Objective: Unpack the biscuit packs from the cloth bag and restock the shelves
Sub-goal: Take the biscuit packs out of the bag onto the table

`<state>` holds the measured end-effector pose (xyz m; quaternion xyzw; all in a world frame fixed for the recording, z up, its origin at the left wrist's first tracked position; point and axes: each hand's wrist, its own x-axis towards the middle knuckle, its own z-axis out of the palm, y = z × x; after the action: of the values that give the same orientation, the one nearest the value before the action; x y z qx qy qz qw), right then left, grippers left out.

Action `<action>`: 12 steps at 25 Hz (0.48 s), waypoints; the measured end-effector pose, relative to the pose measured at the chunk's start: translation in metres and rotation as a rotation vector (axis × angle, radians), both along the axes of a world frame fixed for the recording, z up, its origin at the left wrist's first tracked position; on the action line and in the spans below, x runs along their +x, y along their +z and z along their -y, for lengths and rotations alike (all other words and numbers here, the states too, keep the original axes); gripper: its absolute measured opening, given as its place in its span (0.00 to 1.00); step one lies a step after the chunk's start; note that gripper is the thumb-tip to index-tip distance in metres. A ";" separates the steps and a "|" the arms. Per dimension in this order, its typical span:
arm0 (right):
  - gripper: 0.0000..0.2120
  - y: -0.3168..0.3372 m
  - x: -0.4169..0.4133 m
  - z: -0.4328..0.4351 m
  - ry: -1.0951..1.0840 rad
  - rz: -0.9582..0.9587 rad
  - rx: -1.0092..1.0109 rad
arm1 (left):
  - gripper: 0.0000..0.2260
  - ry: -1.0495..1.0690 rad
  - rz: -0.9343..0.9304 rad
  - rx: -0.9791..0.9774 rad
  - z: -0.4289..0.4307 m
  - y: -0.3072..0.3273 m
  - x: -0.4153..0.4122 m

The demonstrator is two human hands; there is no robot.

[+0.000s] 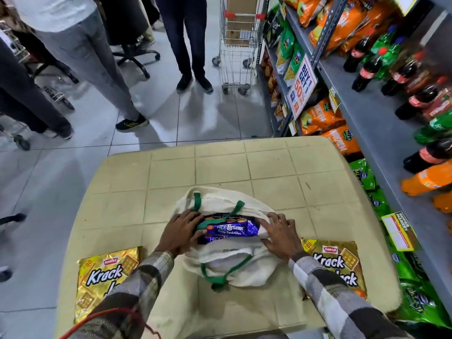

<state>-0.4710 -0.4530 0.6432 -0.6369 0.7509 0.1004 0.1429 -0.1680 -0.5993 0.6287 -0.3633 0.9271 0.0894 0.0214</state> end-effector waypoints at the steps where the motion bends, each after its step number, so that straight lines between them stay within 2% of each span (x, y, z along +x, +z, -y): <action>1: 0.29 0.000 -0.006 0.001 -0.043 -0.009 0.006 | 0.25 -0.020 0.005 -0.031 0.003 0.002 0.003; 4: 0.31 -0.002 -0.021 -0.001 -0.206 -0.028 0.044 | 0.22 -0.079 -0.003 -0.092 0.010 0.005 0.013; 6: 0.32 -0.009 -0.023 -0.006 -0.251 -0.017 0.108 | 0.20 -0.038 -0.038 -0.095 0.013 0.003 0.017; 9: 0.27 -0.014 -0.012 0.001 -0.442 0.197 0.220 | 0.14 0.336 -0.154 0.070 0.027 -0.002 0.014; 11: 0.21 -0.011 -0.001 0.009 -0.565 0.330 0.277 | 0.11 0.534 -0.139 0.271 0.036 0.002 0.003; 12: 0.19 -0.009 0.006 0.012 -0.582 0.336 0.267 | 0.11 0.592 -0.127 0.353 0.037 0.004 -0.003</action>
<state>-0.4652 -0.4648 0.6345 -0.3796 0.8472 0.0467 0.3688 -0.1709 -0.6365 0.6325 -0.6006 0.7515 0.2730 -0.0007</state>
